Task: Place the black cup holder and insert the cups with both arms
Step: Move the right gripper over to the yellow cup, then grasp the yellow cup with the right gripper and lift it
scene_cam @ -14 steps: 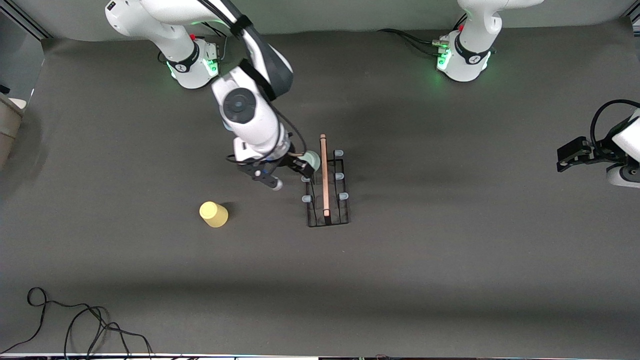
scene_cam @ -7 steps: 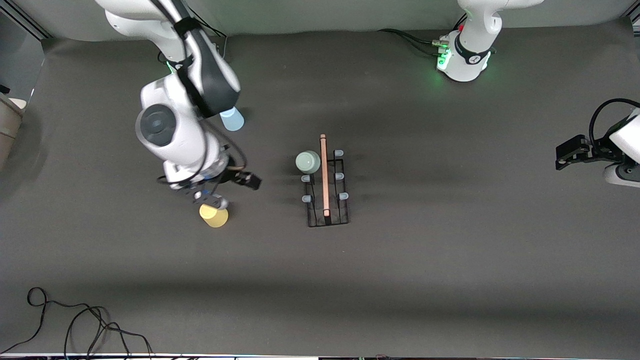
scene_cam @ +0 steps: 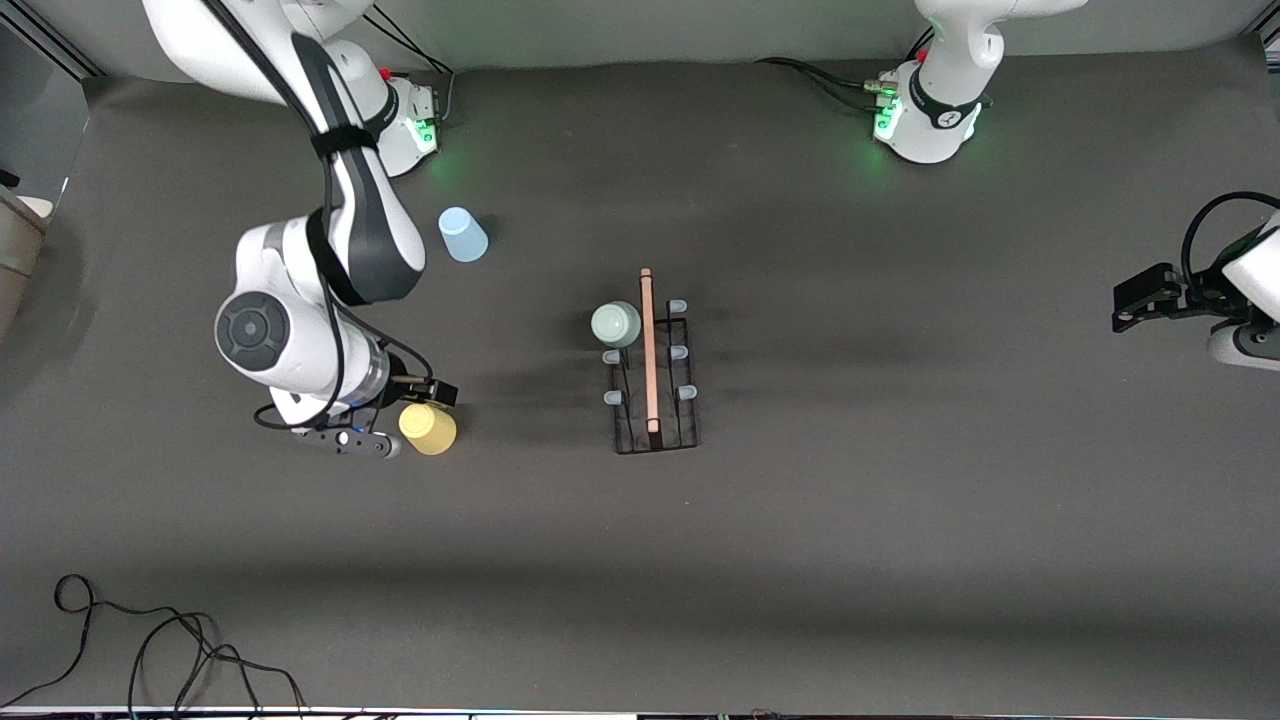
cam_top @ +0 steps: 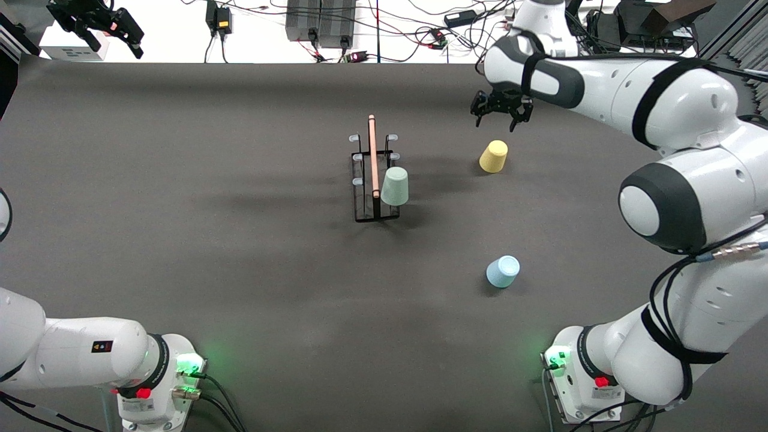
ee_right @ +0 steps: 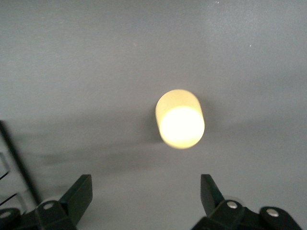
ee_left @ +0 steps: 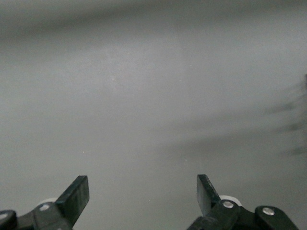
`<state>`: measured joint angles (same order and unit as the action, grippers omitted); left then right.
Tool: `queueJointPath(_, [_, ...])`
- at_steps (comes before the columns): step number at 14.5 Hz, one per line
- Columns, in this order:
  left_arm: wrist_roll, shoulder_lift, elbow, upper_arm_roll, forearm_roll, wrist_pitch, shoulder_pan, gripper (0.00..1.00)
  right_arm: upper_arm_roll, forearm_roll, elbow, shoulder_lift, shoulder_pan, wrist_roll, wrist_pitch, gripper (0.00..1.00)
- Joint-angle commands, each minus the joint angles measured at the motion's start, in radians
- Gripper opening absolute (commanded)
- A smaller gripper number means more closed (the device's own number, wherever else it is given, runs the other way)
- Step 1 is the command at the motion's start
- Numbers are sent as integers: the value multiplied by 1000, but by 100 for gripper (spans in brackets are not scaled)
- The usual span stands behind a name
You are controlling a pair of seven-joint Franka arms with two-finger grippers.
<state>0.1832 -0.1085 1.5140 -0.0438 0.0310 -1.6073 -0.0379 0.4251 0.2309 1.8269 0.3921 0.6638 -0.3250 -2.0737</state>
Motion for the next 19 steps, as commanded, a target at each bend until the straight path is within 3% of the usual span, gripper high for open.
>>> queueJointPath(1, [5, -17, -31, -1, -10, 35, 1, 100, 3, 16, 81, 10, 4, 69, -129, 100])
queueJointPath(7, [7, -25, -31, -1, -10, 35, -2, 100, 1, 16, 101, 109, -12, 92, -301, 100])
queueJointPath(12, [7, -31, -35, -1, -10, 27, -2, 100, 1, 18, 166, 137, -16, 127, -419, 100])
queueJointPath(16, [5, -31, -38, -1, 0, 20, 1, 100, -3, 33, 177, 148, -16, 127, -436, 100])
queueJointPath(17, [-7, -31, -41, 1, 3, 21, 3, 100, -5, 45, 177, 149, -16, 129, -436, 93])
queueJointPath(19, [-76, -30, -46, -1, 13, 29, 9, 100, -6, 51, 177, 149, -16, 156, -434, 58])
